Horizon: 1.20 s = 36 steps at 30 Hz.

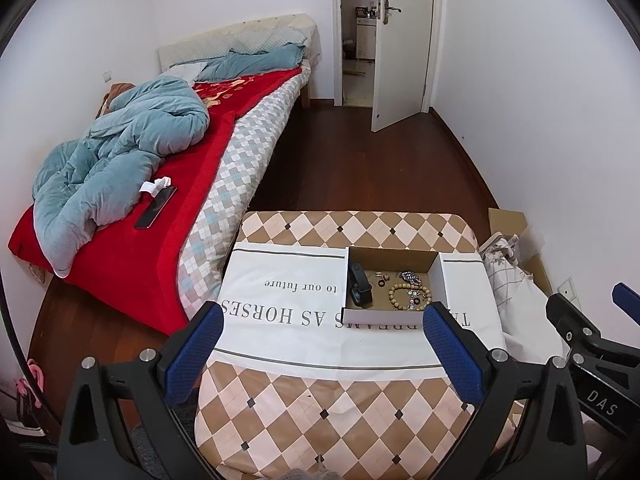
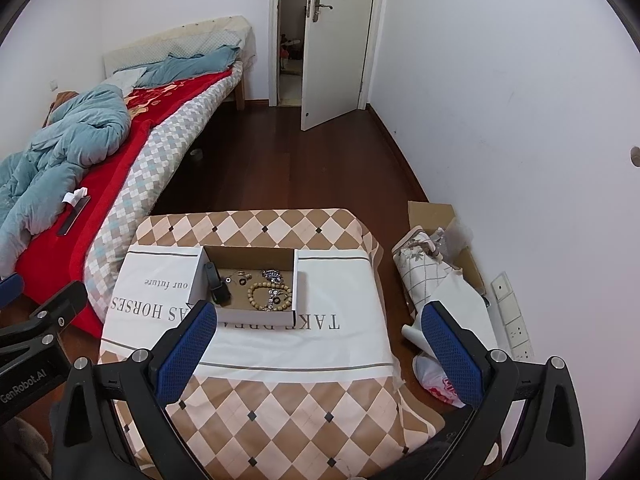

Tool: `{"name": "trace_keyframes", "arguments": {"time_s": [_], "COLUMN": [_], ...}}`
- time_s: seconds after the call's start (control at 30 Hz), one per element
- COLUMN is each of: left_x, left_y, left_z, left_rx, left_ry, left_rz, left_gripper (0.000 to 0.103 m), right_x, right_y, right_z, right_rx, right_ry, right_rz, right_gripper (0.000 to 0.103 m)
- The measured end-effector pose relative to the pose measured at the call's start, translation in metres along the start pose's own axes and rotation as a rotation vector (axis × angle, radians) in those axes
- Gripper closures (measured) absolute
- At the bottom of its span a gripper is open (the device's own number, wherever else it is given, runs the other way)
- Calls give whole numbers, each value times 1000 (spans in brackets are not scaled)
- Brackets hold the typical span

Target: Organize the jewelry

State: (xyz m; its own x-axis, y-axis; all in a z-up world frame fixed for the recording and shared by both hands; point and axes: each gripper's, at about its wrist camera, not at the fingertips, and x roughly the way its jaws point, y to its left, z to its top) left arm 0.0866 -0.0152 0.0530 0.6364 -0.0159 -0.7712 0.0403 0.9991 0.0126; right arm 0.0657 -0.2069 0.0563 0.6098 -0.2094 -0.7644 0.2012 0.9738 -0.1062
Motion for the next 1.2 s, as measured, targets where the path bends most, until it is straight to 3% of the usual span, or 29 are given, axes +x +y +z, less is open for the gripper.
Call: {"name": "trace_keyframes", "arguments": {"time_s": [1.2], "left_x": [-15], "left_y": [-11], "left_z": [-2], "left_rx": [14], "left_ry": [-10], "left_rz": [-8], "left_gripper": [1], "right_x": [-12], "right_y": [-2], "right_z": [3], "right_rx": [2], "right_ry": [3], "right_rz": [43], "right_gripper": [0]}}
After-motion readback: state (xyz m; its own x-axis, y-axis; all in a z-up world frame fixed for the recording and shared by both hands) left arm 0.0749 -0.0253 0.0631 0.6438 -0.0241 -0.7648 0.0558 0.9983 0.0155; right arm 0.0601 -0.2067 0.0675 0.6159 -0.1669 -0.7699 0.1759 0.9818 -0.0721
